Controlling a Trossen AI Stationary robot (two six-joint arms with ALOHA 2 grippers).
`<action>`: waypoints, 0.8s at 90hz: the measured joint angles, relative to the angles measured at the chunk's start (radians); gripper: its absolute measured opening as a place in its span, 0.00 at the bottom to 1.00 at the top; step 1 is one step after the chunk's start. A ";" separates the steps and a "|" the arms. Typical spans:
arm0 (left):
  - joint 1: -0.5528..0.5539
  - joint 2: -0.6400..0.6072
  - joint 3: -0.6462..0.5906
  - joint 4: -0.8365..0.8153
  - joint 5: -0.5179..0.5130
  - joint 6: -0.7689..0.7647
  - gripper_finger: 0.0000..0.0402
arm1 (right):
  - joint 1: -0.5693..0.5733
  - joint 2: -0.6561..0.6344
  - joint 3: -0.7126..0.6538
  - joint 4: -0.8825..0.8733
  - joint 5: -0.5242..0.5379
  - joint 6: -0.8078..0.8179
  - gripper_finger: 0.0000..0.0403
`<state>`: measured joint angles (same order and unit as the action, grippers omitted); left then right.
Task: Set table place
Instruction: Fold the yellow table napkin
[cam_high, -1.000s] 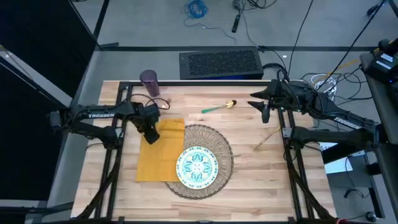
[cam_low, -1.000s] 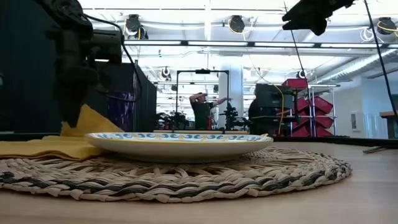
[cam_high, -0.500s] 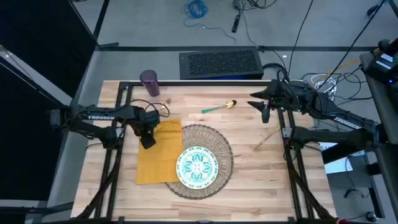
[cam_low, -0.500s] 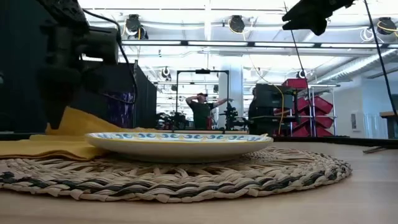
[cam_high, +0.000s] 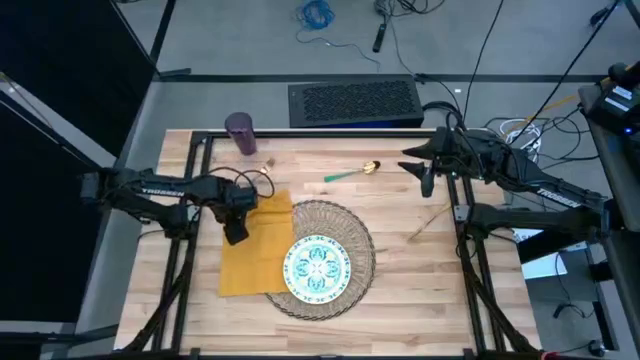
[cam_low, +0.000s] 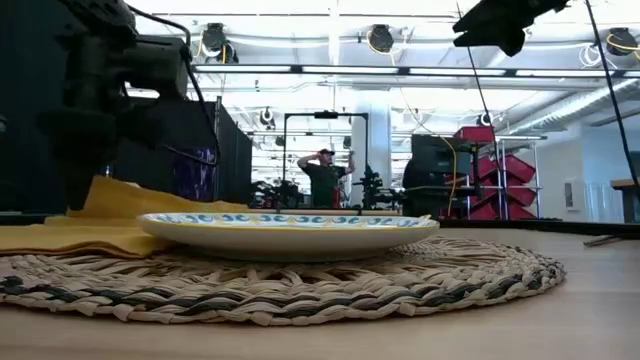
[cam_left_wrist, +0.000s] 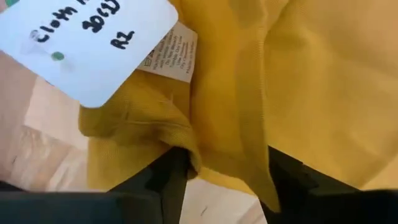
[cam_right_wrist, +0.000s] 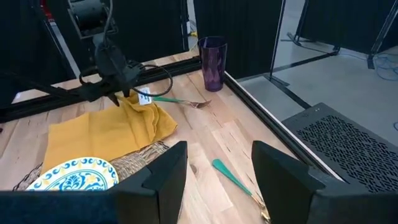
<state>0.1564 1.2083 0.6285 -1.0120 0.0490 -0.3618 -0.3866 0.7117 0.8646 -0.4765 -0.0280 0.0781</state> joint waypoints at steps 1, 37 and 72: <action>-0.001 0.001 0.000 -0.003 0.000 -0.001 0.37 | 0.000 0.001 0.000 0.001 0.000 0.000 0.41; -0.035 0.020 0.000 -0.069 -0.026 -0.058 0.37 | 0.000 0.043 0.000 0.007 0.000 -0.005 0.41; -0.031 0.020 0.000 -0.071 -0.083 -0.091 0.37 | 0.000 0.071 0.000 0.055 0.000 -0.010 0.41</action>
<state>0.1255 1.2285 0.6285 -1.0828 -0.0343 -0.4532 -0.3862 0.7825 0.8650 -0.4215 -0.0279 0.0677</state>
